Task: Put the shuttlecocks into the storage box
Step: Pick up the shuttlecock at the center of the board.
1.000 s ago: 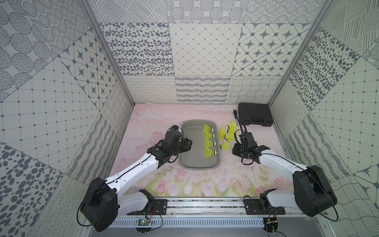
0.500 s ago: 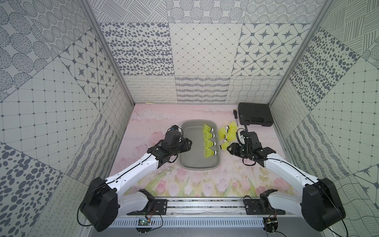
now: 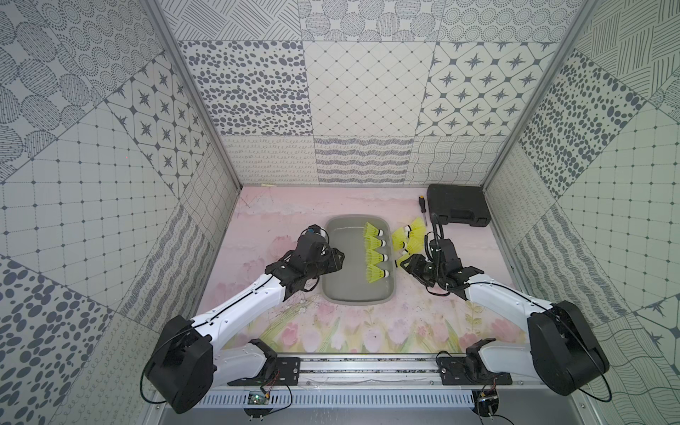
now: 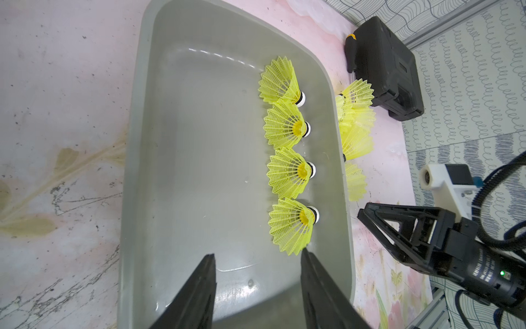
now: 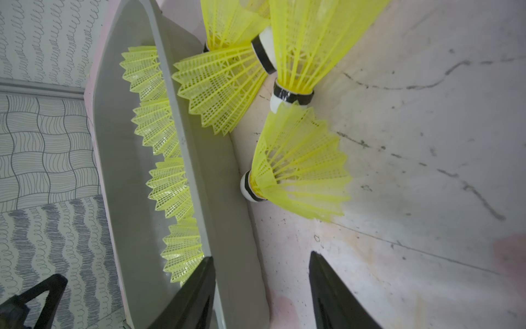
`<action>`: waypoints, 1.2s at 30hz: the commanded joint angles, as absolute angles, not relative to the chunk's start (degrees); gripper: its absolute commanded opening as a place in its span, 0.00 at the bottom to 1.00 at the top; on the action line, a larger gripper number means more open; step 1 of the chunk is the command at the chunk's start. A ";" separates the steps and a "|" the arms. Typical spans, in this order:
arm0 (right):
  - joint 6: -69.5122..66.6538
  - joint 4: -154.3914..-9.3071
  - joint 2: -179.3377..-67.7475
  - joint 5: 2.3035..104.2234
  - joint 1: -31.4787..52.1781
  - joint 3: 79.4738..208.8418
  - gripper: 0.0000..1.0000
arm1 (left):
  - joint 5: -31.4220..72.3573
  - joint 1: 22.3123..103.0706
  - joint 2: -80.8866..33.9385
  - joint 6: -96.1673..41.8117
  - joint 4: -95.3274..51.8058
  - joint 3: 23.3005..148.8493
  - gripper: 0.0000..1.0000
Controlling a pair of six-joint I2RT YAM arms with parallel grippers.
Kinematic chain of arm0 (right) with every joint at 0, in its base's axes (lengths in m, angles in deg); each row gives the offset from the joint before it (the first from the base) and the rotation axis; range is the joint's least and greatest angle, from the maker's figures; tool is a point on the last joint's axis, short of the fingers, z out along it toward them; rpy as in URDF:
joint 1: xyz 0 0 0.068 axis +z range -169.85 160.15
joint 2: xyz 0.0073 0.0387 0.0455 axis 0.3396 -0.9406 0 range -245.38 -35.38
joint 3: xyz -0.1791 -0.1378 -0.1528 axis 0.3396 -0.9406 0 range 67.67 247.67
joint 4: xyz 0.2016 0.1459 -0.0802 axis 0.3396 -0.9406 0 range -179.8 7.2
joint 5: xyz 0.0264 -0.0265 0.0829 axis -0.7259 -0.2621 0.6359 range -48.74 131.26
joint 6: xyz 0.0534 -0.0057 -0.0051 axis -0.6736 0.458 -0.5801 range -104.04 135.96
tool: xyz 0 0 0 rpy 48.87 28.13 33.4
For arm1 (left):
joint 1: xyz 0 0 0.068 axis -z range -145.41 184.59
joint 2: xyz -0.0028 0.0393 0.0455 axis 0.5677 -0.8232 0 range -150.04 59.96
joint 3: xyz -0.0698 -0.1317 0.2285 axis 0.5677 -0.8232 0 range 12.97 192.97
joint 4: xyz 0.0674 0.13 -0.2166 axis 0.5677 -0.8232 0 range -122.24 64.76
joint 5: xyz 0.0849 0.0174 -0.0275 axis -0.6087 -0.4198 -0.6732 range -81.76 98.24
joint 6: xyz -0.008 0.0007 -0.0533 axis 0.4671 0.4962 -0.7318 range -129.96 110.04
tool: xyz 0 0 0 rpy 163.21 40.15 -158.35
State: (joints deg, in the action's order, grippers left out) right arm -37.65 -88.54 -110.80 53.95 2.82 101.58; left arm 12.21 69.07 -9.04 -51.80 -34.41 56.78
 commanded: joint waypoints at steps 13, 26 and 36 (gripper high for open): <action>-50.14 -80.76 -118.59 41.65 7.21 103.68 0.62 | 13.56 68.51 -10.48 -50.38 -33.04 56.44 0.52; -50.40 -82.33 -123.89 37.78 8.26 106.97 0.65 | 14.49 68.26 -11.54 -50.24 -32.46 56.53 0.52; -47.70 -84.52 -125.68 35.12 7.60 107.62 0.53 | 14.64 68.17 -11.36 -50.07 -33.12 56.52 0.51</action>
State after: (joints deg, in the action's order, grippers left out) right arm -48.88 -83.53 -125.26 37.34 7.83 107.52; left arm 13.89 68.88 -11.38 -51.41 -34.35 56.76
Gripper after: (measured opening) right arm 0.544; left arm 0.515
